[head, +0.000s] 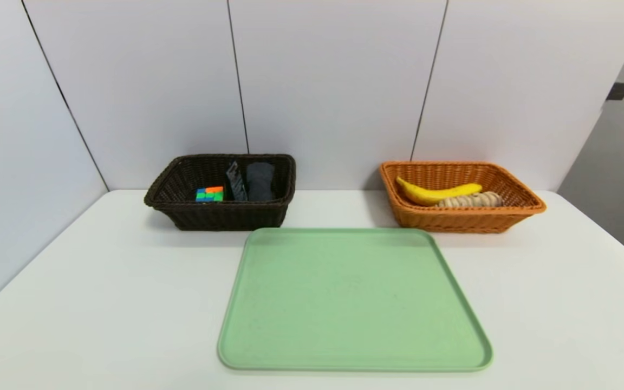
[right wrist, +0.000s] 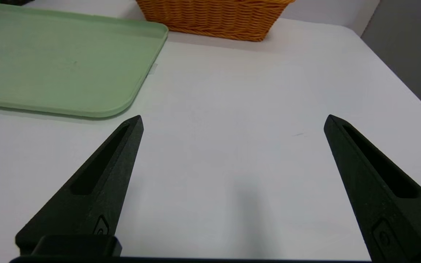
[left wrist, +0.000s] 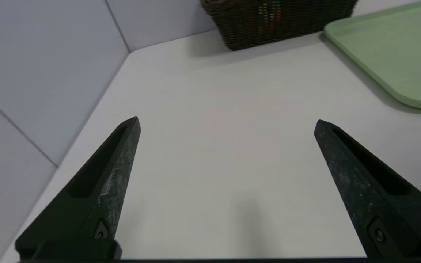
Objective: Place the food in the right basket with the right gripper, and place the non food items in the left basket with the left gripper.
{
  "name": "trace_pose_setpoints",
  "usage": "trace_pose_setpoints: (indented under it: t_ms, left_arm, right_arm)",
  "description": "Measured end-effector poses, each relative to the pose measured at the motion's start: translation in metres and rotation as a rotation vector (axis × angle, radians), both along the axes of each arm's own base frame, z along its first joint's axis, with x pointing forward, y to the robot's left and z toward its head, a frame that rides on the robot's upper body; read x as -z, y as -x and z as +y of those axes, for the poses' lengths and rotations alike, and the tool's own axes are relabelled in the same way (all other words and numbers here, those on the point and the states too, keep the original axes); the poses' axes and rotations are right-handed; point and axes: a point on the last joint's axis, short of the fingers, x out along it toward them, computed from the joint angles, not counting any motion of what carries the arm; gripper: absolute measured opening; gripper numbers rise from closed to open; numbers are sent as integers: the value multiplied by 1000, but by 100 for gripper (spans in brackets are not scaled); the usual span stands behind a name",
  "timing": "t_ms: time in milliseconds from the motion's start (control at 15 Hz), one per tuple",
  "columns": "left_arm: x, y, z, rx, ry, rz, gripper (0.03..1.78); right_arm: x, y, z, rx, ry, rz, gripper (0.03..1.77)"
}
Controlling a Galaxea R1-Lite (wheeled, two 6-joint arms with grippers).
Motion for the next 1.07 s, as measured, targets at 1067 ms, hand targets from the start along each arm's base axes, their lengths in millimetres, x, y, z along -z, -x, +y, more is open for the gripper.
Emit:
trace_pose_setpoints:
  t_ms: [1067]
  left_arm:
    - [6, -1, 0, 0, 165, 41, 169]
  right_arm:
    - [-1, -1, -1, 43, -81, -35, 171]
